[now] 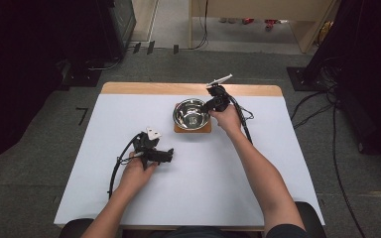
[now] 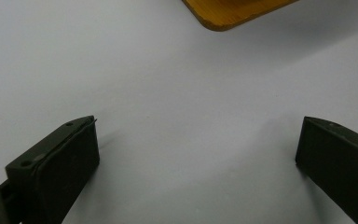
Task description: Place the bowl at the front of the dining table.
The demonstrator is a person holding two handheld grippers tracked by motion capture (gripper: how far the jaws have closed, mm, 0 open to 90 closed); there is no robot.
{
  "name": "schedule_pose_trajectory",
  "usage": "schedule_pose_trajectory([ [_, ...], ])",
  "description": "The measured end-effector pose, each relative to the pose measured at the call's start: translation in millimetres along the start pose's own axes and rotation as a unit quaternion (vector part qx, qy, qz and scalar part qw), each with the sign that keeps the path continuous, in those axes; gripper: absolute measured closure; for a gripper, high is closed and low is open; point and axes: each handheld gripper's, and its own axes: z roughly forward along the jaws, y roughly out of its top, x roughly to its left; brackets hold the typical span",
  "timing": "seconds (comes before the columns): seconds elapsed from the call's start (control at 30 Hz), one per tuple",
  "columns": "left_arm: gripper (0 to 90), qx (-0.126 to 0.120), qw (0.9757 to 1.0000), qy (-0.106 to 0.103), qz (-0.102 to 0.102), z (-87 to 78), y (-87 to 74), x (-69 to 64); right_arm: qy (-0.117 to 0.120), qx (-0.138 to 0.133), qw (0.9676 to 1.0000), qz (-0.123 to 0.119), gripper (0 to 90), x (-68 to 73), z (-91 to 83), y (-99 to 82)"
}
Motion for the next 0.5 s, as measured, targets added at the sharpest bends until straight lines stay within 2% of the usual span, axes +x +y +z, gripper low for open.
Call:
schedule_pose_trajectory([
  [0.03, 0.0, 0.0, 1.0, 0.0, 0.0, 0.0, 0.0, 0.0, 0.005, -0.004, 0.9999, 0.011, 87.1, -2.8, 2.4, -0.4],
  [0.3, 0.0, 0.0, 1.0, 0.0, 0.0, 0.0, 0.0, 0.1, -0.008, -0.008, 0.9998, 0.013, 87.0, -5.6, 8.7, 0.1],
  [0.37, 0.0, 0.001, 1.0, 0.0, 0.0, -0.1, 0.0, 0.0, -0.006, -0.01, 0.9996, 0.026, 87.2, -8.3, 10.1, -0.2],
  [0.5, 0.0, 0.001, 1.0, 0.0, 0.0, 0.0, 0.0, 0.0, -0.011, -0.019, 0.9994, 0.028, 87.5, -11.0, 11.8, -0.9],
])
